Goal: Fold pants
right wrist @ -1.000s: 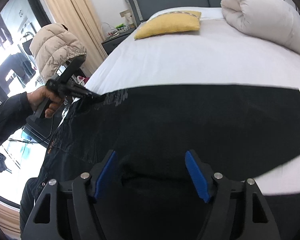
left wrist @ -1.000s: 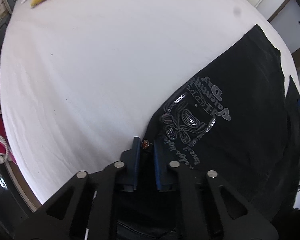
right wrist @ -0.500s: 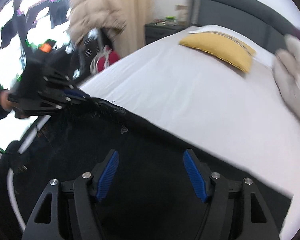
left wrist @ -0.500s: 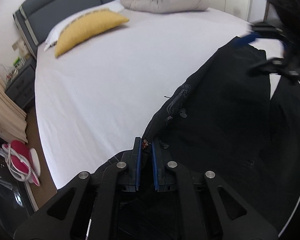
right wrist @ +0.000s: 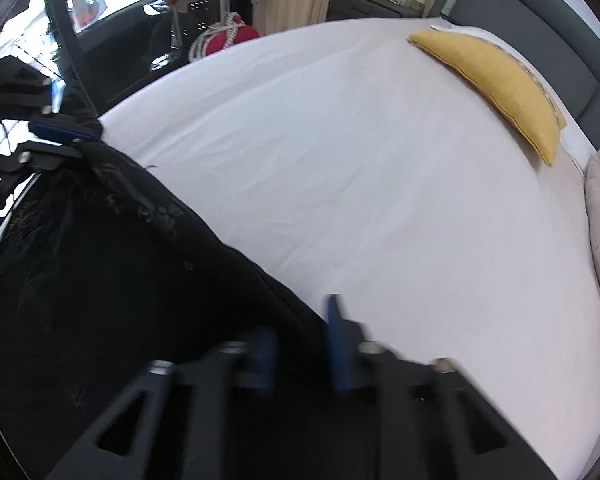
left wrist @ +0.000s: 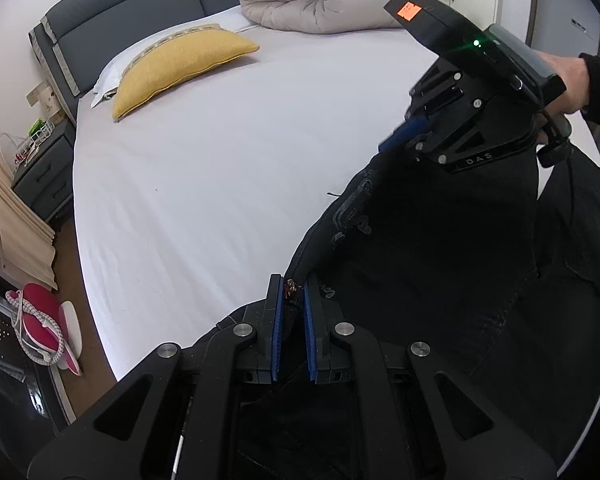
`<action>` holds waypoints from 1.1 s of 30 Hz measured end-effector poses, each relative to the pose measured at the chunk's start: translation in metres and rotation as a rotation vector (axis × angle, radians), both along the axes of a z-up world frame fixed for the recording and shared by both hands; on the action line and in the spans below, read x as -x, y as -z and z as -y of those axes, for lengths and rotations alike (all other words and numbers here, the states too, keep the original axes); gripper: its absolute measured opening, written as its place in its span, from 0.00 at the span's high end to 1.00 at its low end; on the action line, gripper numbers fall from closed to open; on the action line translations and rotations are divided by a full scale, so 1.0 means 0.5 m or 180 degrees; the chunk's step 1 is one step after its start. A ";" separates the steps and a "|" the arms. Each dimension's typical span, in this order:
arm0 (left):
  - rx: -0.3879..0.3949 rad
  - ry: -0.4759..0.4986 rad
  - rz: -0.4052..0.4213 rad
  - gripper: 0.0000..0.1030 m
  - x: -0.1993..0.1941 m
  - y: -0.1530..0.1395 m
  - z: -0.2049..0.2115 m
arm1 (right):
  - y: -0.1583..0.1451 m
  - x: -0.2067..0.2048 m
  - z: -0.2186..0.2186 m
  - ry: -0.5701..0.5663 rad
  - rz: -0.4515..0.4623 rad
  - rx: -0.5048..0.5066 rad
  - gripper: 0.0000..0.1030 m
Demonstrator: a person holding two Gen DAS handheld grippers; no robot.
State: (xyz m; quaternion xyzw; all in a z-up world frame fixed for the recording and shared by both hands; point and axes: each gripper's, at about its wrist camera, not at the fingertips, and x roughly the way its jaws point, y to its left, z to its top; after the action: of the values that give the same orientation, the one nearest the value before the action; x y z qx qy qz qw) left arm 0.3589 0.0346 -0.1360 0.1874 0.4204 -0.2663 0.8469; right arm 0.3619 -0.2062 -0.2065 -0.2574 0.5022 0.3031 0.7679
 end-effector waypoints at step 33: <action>-0.0274 0.0331 -0.0103 0.92 0.561 0.032 0.002 | -0.049 0.554 -0.033 -0.0502 0.0536 0.0213 0.95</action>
State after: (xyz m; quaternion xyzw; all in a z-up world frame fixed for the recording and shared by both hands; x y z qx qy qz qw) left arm 0.0784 0.0338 -0.1522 0.2409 0.4348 -0.2945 0.8162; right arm 0.0847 -0.1896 -0.1821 -0.3460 0.4240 0.3230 0.7721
